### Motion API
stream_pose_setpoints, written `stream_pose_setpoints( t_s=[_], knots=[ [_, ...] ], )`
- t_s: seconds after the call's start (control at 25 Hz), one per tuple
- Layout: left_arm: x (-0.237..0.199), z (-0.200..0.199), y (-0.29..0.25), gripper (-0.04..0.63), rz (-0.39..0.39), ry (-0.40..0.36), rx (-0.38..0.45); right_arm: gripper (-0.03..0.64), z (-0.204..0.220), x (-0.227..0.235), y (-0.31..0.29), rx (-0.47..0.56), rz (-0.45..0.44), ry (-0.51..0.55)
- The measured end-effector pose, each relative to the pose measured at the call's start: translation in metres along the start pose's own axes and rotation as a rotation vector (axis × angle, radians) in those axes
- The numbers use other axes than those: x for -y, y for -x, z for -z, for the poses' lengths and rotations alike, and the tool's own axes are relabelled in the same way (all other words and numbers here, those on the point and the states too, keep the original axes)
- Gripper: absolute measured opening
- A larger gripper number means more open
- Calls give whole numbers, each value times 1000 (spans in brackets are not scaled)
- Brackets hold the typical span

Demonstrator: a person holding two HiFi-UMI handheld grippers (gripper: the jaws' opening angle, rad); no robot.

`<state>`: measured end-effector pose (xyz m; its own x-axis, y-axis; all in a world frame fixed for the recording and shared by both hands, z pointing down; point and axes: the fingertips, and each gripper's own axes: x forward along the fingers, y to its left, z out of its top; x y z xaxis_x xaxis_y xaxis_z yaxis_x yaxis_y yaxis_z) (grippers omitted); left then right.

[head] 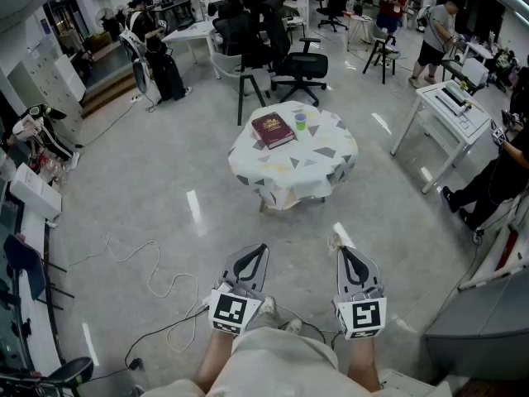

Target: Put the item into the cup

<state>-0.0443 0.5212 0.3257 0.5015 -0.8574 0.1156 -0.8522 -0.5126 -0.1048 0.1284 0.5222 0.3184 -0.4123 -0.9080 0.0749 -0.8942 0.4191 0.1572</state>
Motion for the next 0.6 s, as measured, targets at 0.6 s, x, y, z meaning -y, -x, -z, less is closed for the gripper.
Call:
stream_pose_setpoints(
  t_s=[0.6],
  knots=[
    [5, 12, -21, 12, -1, 19, -26, 5, 24, 12, -15, -23, -23, -56]
  ],
)
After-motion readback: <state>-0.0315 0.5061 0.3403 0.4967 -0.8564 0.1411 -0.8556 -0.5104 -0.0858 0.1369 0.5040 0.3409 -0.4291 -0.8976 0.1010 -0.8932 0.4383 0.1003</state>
